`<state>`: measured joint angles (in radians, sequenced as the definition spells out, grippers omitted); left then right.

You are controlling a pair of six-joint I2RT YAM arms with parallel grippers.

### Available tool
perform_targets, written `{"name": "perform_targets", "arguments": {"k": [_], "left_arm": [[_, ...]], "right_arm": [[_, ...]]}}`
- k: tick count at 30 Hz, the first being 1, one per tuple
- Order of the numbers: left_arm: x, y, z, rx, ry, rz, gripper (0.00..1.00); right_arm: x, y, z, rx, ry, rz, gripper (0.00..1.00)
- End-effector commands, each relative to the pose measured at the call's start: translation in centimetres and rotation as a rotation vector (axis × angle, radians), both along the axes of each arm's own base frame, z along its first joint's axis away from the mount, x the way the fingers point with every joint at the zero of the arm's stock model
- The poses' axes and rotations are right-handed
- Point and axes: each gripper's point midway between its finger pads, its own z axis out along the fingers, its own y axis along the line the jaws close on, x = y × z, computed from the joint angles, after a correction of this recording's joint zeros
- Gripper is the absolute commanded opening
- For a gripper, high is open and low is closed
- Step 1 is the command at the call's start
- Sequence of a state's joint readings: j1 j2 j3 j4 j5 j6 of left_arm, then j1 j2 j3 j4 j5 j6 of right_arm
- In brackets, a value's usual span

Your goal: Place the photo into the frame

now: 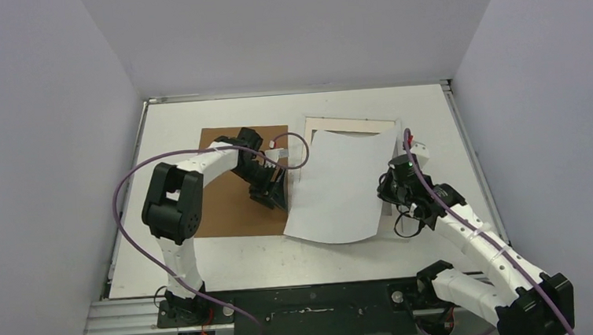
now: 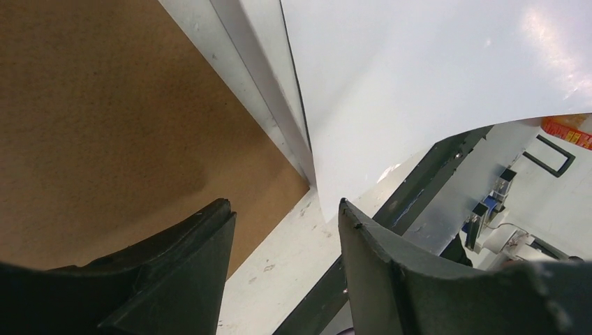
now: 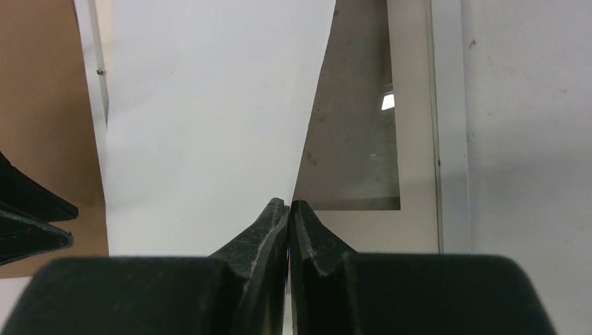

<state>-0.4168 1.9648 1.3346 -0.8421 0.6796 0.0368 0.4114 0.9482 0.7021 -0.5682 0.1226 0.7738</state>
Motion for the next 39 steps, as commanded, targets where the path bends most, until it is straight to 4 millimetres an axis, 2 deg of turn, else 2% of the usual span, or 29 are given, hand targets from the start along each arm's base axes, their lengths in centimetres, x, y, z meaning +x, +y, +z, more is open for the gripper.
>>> {"name": "perform_targets", "arguments": {"k": [1, 7, 13, 22, 32, 39], "left_arm": [[2.1, -0.2, 4.0, -0.075, -0.094, 0.010, 0.54], [3.1, 0.4, 4.4, -0.082, -0.104, 0.044, 0.55], [3.6, 0.8, 4.3, -0.080, -0.105, 0.063, 0.55], [4.0, 1.0, 4.1, -0.077, -0.102, 0.075, 0.55], [4.2, 1.1, 3.8, -0.073, -0.099, 0.081, 0.55], [4.2, 1.2, 3.9, -0.073, -0.098, 0.084, 0.55]], "right_arm": [[1.0, 0.2, 2.7, -0.075, -0.062, 0.111, 0.05], [2.2, 0.1, 4.8, -0.173, -0.121, 0.202, 0.05], [3.2, 1.2, 6.7, -0.246, -0.186, 0.313, 0.05], [2.3, 4.1, 9.4, -0.298, -0.303, 0.402, 0.05], [1.9, 3.6, 13.3, -0.293, -0.460, 0.407, 0.05], [2.8, 3.6, 13.6, -0.317, -0.485, 0.394, 0.05]]}}
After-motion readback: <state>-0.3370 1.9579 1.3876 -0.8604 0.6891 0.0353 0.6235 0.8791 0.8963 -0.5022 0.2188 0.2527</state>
